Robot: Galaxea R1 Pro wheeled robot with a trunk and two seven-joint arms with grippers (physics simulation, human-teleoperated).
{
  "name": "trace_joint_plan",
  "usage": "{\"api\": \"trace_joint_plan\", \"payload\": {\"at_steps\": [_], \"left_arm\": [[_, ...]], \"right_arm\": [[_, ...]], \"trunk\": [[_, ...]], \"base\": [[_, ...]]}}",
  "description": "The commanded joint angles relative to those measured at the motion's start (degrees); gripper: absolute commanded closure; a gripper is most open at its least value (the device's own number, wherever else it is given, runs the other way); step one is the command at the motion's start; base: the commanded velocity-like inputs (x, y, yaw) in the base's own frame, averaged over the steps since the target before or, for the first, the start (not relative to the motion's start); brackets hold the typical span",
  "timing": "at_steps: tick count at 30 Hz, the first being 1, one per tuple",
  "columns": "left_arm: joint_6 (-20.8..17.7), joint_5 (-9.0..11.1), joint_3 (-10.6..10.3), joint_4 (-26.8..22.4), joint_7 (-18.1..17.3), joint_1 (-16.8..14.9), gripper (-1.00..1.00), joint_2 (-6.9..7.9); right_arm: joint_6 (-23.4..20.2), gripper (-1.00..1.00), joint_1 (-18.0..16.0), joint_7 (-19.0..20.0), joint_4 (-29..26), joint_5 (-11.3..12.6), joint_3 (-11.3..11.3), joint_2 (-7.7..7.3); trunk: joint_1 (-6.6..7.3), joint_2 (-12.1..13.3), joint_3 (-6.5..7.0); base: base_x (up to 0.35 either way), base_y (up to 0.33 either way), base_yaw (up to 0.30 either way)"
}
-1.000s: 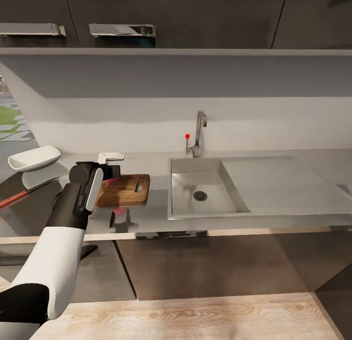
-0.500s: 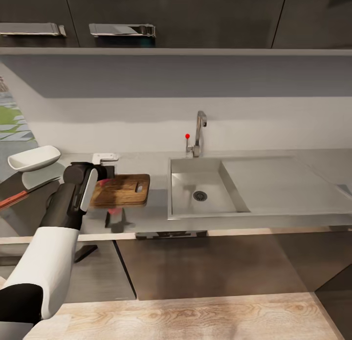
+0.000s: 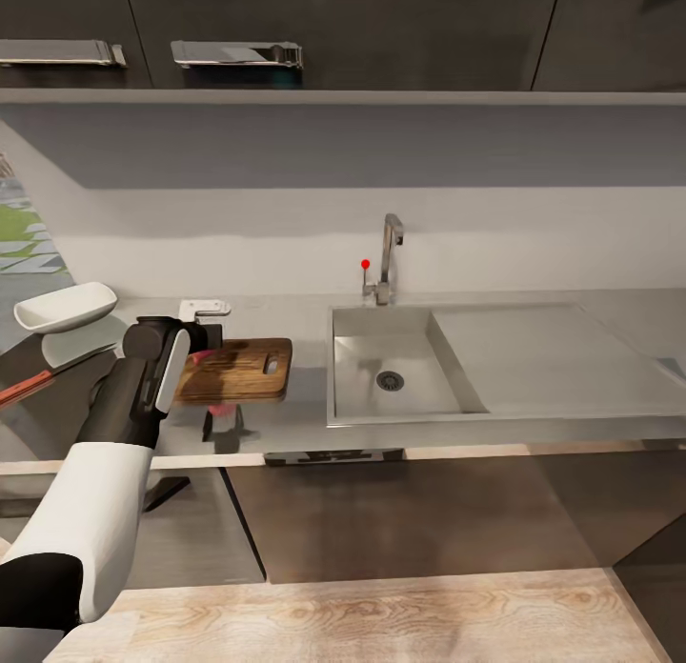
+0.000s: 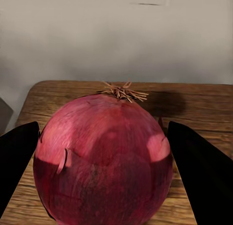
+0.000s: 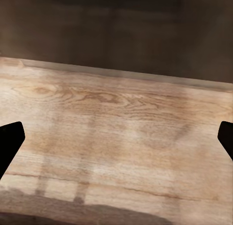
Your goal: In the kitchen, take the Vidalia onion out of the sink, dice it on the chopping board with the paring knife, put the diced onion into the bowl on the countertop, then place both the paring knife and the chopping board into the sink.
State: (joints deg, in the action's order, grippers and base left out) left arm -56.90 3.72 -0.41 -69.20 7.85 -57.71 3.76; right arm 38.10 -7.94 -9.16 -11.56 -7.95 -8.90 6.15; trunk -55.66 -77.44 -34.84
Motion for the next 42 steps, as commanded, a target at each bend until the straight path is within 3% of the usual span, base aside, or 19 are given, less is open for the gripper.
{"api": "trace_joint_plan", "payload": {"at_steps": [1,11,18,35,42], "left_arm": [[-0.2,0.4,-0.1,-0.1,0.4,0.0,1.00,-0.01],[-0.2,0.5,-0.2,0.9,0.4,0.0,1.00,-0.36],[-0.1,0.5,-0.3,1.4,0.4,0.0,1.00,-1.53],[-0.1,0.5,-0.3,2.9,0.4,0.0,1.00,-1.57],[-0.4,0.6,-0.4,3.2,0.4,2.2,1.00,-1.98]], "right_arm": [[0.0,-1.00,0.0,-0.6,0.0,-0.6,-0.1,0.00],[0.0,-1.00,0.0,-0.6,0.0,-0.6,-0.1,0.00],[0.0,-1.00,0.0,-0.6,0.0,-0.6,-0.1,0.00],[0.0,-1.00,0.0,-0.5,0.0,-0.7,-0.1,-0.08],[0.0,-1.00,-0.1,-0.6,0.0,-0.7,-0.2,0.64]], "trunk": [[0.00,0.0,-0.05],[0.00,0.0,-0.05],[0.00,0.0,-0.05],[0.00,0.0,-0.05],[0.00,0.0,-0.05]], "base": [[0.000,0.000,0.000],[0.000,0.000,0.000],[0.000,0.000,0.000],[0.000,0.000,0.000],[0.000,0.000,0.000]]}}
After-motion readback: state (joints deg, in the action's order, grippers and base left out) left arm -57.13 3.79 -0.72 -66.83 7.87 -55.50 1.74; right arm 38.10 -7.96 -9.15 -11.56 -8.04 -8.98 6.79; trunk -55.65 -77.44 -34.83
